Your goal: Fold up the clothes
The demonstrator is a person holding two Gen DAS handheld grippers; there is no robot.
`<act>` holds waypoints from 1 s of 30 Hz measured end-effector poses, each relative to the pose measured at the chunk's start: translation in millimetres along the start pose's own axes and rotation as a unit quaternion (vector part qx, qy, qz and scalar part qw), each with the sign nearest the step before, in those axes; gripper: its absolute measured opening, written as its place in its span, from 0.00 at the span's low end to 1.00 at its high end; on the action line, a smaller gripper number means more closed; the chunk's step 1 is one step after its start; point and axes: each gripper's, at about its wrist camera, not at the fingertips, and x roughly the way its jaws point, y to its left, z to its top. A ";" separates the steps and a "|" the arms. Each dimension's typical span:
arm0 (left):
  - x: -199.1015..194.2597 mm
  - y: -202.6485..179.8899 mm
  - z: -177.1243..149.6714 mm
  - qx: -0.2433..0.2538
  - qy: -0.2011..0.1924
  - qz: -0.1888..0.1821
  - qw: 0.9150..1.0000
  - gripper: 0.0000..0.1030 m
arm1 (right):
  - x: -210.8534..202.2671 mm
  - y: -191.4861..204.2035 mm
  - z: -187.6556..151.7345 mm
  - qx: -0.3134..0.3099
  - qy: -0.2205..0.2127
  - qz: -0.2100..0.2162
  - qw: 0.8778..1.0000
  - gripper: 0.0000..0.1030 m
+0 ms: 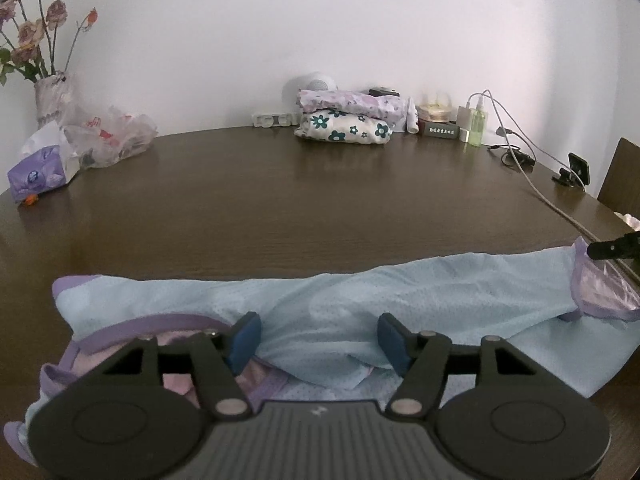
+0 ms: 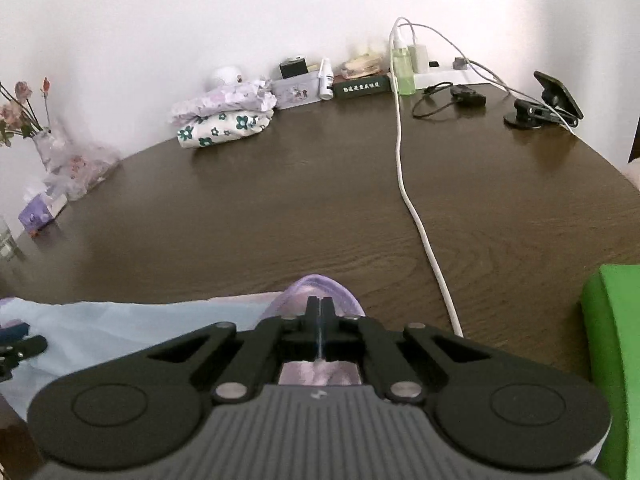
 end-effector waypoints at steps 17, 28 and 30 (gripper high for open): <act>34.5 33.8 28.5 -0.077 0.024 0.151 0.985 0.61 | 5.7 9.2 -10.6 -0.022 -0.030 -0.064 0.997 0.07; -12.9 -24.8 39.6 -0.023 -0.043 0.006 0.999 0.75 | -81.2 -11.8 -22.2 -0.107 0.000 0.084 0.991 0.29; -8.9 -55.7 35.9 0.028 -0.030 -0.040 0.998 0.75 | -83.4 -10.8 -32.5 -0.132 0.023 0.100 0.986 0.32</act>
